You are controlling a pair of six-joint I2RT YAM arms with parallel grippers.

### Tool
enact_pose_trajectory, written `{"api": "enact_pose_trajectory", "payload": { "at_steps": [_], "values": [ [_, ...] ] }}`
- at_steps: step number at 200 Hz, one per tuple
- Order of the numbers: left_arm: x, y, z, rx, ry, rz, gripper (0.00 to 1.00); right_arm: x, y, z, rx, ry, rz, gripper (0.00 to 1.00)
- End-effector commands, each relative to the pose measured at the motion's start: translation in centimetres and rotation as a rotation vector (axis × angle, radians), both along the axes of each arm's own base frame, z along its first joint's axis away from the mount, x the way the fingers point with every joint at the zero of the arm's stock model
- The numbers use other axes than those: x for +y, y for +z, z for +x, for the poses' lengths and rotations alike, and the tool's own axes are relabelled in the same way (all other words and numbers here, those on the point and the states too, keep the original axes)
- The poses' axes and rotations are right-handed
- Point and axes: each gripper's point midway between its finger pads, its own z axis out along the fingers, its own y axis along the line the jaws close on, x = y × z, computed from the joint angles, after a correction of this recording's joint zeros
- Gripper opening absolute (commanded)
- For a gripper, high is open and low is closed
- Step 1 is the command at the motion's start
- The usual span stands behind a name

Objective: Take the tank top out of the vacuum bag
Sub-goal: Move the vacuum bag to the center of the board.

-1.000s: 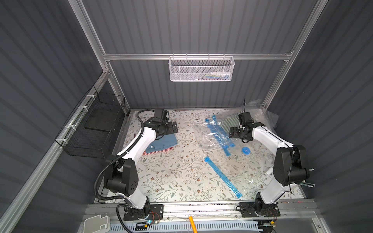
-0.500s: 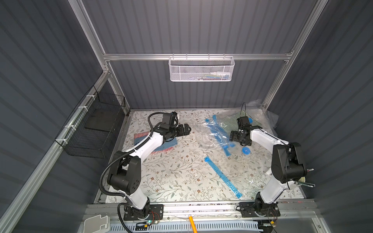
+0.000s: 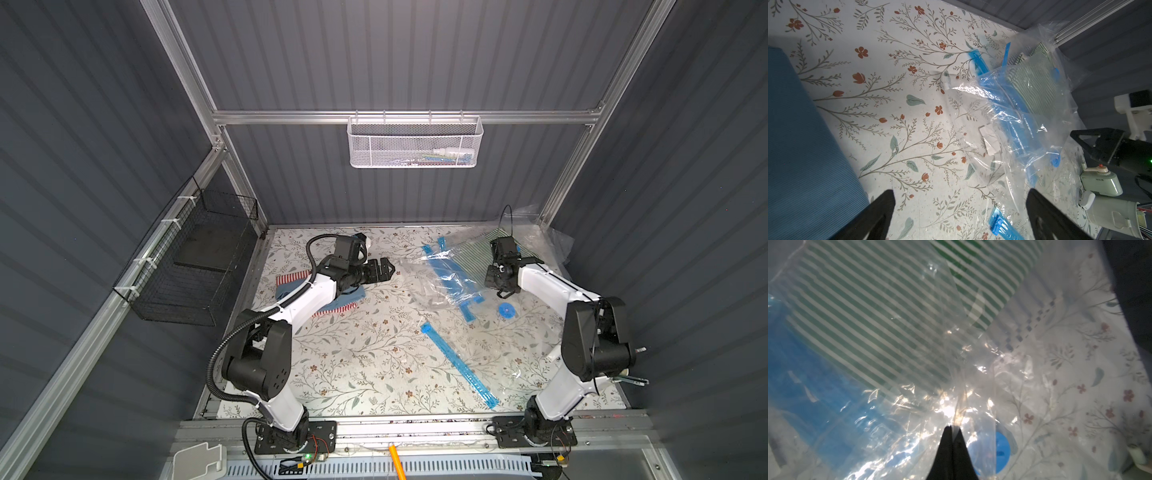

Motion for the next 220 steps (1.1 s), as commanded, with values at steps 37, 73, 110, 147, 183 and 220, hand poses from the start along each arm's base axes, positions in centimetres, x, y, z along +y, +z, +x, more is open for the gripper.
{"api": "enact_pose_trajectory", "payload": {
  "at_steps": [37, 73, 110, 147, 183, 220],
  "values": [
    [-1.0, -0.8, 0.3, 0.011, -0.027, -0.023, 1.0, -4.4, 4.3, -3.4, -0.021, -0.063, -0.159, 0.0],
    [-1.5, -0.7, 0.6, 0.008, -0.042, -0.04, 1.0, -8.6, 4.0, -6.3, -0.014, -0.2, -0.095, 0.0],
    [-1.7, -1.0, 0.9, 0.011, -0.045, -0.038, 1.0, -12.8, 4.6, -8.7, -0.024, -0.328, -0.071, 0.0],
    [-2.3, -1.2, 0.8, 0.028, -0.07, -0.061, 1.0, -14.8, 5.1, -9.7, -0.034, -0.411, -0.107, 0.05],
    [-2.4, -1.6, 0.8, 0.036, -0.077, -0.061, 1.0, -16.6, 4.8, -10.8, -0.035, -0.483, -0.107, 0.06],
    [-2.5, -1.8, 0.9, 0.037, -0.083, -0.058, 1.0, -17.0, 5.4, -10.5, -0.053, -0.492, -0.063, 0.45]
  ]
}}
